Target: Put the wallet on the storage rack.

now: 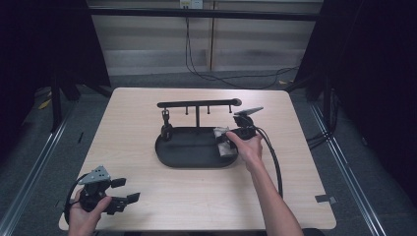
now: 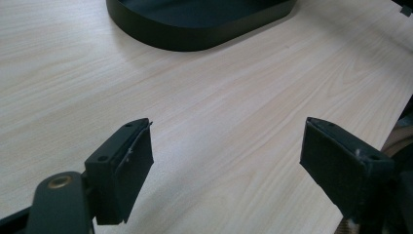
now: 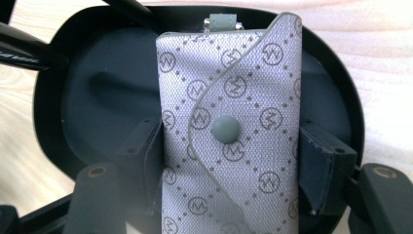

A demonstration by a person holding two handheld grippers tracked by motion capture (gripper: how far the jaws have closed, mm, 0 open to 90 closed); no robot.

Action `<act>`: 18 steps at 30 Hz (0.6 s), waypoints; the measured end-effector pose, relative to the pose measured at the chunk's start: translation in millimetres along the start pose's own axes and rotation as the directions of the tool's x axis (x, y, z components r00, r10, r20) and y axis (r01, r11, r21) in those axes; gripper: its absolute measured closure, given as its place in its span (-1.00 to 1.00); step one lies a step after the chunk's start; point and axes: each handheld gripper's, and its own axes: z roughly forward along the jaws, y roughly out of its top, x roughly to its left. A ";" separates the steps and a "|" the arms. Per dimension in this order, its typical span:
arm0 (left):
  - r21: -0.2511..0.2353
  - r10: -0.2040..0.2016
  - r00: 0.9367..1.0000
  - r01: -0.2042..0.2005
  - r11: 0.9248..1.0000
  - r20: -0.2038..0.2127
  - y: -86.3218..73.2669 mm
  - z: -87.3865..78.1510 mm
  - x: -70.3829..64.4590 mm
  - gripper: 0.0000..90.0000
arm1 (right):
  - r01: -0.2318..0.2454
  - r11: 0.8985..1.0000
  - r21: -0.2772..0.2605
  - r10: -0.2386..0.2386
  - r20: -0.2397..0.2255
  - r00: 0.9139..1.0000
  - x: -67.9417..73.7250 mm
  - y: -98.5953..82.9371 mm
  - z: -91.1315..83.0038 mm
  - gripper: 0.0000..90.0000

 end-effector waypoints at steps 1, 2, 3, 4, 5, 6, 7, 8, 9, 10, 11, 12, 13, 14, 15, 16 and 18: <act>0.002 0.000 1.000 0.000 1.000 0.001 0.2 0.0 0.2 -0.57 | 0.009 1.000 0.004 -0.009 0.003 1.000 0.0 0.4 0.8 -0.26; 0.001 -0.001 1.000 0.001 1.000 0.002 0.3 0.2 0.4 -0.57 | 0.011 1.000 0.004 -0.011 0.009 1.000 -0.1 0.7 1.5 -0.26; 0.002 0.001 1.000 -0.001 1.000 0.000 0.4 0.2 0.7 -0.57 | 0.012 1.000 0.006 -0.012 0.013 1.000 -0.2 0.7 2.3 -0.26; 0.004 0.002 1.000 -0.002 1.000 -0.004 0.6 0.3 0.9 -0.57 | 0.018 1.000 0.007 -0.019 0.015 1.000 -0.6 0.7 3.7 -0.26; 0.004 0.001 1.000 -0.001 1.000 -0.006 0.8 0.4 1.1 -0.57 | 0.014 1.000 0.006 -0.014 0.018 1.000 -0.6 0.6 5.5 -0.26; 0.003 0.001 1.000 -0.001 1.000 -0.006 0.8 0.5 1.2 -0.57 | 0.016 1.000 0.006 -0.016 0.019 1.000 -1.2 0.4 7.4 -0.26; 0.001 -0.001 1.000 0.001 1.000 -0.006 0.9 0.5 1.1 -0.57 | 0.021 1.000 0.010 -0.021 0.026 0.999 -1.8 0.3 8.8 -0.27; 0.001 -0.001 1.000 0.001 1.000 -0.006 0.9 0.5 1.1 -0.57 | 0.018 1.000 0.014 -0.019 0.026 0.999 -1.7 0.1 9.9 -0.27; 0.003 -0.001 1.000 0.001 1.000 -0.005 1.0 0.9 1.2 -0.57 | 0.012 1.000 0.014 -0.012 0.021 1.000 -1.5 0.0 10.8 -0.27; 0.002 -0.003 1.000 0.003 1.000 -0.005 1.1 1.1 1.4 -0.57 | 0.020 1.000 0.006 -0.020 0.025 0.999 -1.4 0.2 12.0 -0.28; 0.002 -0.001 1.000 0.001 1.000 -0.004 1.3 1.3 1.7 -0.57 | 0.030 0.999 0.017 -0.030 0.046 0.998 0.7 0.2 12.9 -0.28; 0.005 -0.001 1.000 0.001 1.000 -0.006 1.3 1.6 1.9 -0.57 | 0.041 0.999 0.025 -0.042 0.061 0.997 2.2 -0.1 14.2 -0.29; 0.005 -0.001 1.000 0.001 1.000 -0.006 1.3 1.6 1.9 -0.57 | 0.041 0.999 0.025 -0.042 0.061 0.997 2.2 -0.1 14.2 -0.29; 0.008 -0.004 1.000 0.004 1.000 -0.006 1.0 2.0 1.8 -0.57 | 0.057 0.998 0.020 -0.058 0.061 0.996 2.9 -1.0 15.8 -0.30; 0.006 -0.004 1.000 0.004 1.000 -0.003 0.9 2.0 1.8 -0.57 | 0.060 0.998 0.021 -0.062 0.073 0.995 3.0 -1.3 16.2 -0.31; 0.005 -0.005 1.000 0.005 1.000 -0.003 0.9 1.9 1.9 -0.57 | 0.067 0.998 0.022 -0.069 0.080 0.994 2.9 -1.4 16.7 -0.32; 0.004 -0.003 1.000 0.003 1.000 -0.001 0.7 1.3 2.1 -0.57 | 0.067 0.998 0.021 -0.069 0.081 0.994 2.1 -1.6 16.0 -0.33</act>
